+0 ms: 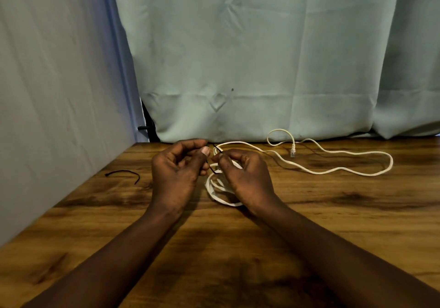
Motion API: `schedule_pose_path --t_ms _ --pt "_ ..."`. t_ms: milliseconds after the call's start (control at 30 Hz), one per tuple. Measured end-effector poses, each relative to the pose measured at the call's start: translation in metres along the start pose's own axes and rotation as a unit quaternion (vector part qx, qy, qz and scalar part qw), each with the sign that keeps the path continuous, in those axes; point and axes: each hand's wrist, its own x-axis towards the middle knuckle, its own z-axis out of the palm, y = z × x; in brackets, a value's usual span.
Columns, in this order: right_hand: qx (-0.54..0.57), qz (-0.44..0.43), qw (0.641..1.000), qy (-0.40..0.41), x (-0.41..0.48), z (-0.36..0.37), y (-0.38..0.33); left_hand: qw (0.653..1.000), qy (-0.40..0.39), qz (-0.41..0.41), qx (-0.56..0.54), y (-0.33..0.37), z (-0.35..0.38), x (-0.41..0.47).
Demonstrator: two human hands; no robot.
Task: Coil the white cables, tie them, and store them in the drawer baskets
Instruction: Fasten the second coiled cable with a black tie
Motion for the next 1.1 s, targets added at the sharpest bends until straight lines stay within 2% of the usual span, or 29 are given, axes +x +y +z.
schedule_pose_path --t_ms 433,767,1100 --pt "-0.094 -0.053 0.994 0.002 -0.006 -0.004 -0.005 1.000 -0.003 0.003 0.000 0.000 -0.001 -0.001" --pt "-0.096 -0.033 0.994 0.030 -0.006 -0.003 -0.006 1.000 -0.001 -0.004 -0.004 0.001 -0.002 -0.001" --pt "-0.145 -0.043 0.988 0.031 -0.010 -0.007 -0.013 1.000 -0.009 -0.011 0.014 -0.001 -0.003 0.001"
